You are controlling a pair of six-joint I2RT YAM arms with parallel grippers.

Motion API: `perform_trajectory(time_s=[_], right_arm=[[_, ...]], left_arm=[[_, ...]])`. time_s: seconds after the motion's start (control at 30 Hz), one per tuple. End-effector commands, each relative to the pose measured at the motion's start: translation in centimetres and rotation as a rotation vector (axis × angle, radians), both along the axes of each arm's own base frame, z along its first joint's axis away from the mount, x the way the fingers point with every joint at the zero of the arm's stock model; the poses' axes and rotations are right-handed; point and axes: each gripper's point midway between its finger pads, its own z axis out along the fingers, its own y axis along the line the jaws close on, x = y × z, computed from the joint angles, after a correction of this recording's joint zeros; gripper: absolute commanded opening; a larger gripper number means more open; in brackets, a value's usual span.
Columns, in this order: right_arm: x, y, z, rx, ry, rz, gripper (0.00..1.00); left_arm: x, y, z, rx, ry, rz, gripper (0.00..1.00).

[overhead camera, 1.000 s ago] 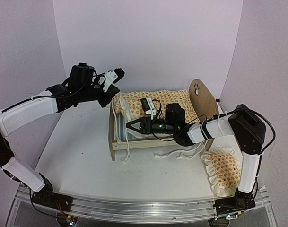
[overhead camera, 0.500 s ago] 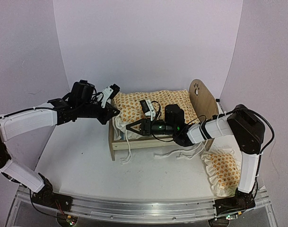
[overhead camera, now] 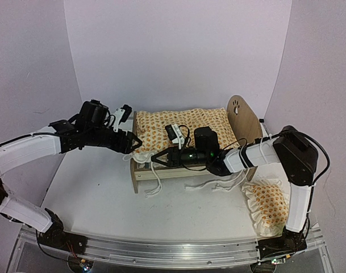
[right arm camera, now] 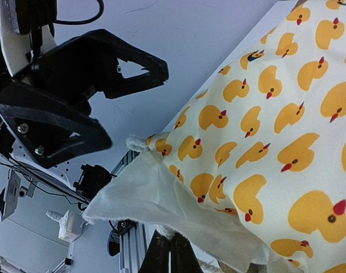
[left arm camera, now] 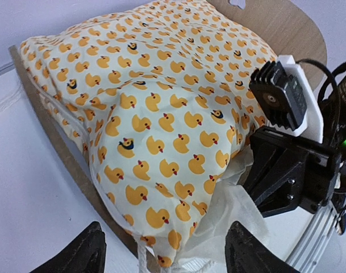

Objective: Set up the pet bed

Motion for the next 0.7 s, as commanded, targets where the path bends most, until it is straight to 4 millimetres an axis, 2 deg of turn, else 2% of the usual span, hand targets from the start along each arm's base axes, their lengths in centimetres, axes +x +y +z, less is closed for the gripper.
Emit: perform_trajectory(time_s=[0.0, 0.07, 0.17, 0.3, 0.4, 0.5, 0.53, 0.67], right_arm=[[1.8, 0.5, 1.8, -0.032, -0.103, -0.081, 0.00], [3.2, -0.4, 1.6, -0.107, -0.140, -0.184, 0.00], [4.0, -1.1, 2.4, -0.124, -0.172, -0.247, 0.00], [4.0, -0.8, 2.8, -0.121, -0.183, -0.235, 0.00], [3.7, -0.6, 2.6, -0.119, -0.180, -0.216, 0.00], [3.5, -0.5, 2.7, -0.110, -0.175, -0.204, 0.00], [3.5, -0.5, 2.8, -0.107, -0.175, -0.205, 0.00], [3.4, -0.6, 3.1, -0.099, -0.179, -0.205, 0.00]], left_arm=[[-1.0, 2.1, 3.6, -0.133, -0.001, 0.130, 0.73], [-1.6, 2.7, 3.1, -0.171, 0.040, 0.165, 0.74], [-3.2, 2.5, 1.6, -0.224, 0.112, 0.143, 0.74], [-4.7, 1.6, -0.3, -0.243, 0.191, 0.072, 0.74], [-4.9, 0.9, -0.8, -0.241, 0.212, 0.037, 0.69], [-5.0, 0.3, -0.8, -0.245, 0.228, 0.010, 0.67], [-5.0, 0.0, -0.6, -0.254, 0.229, -0.004, 0.65], [-4.4, -1.2, -0.1, -0.263, 0.230, -0.042, 0.42]])
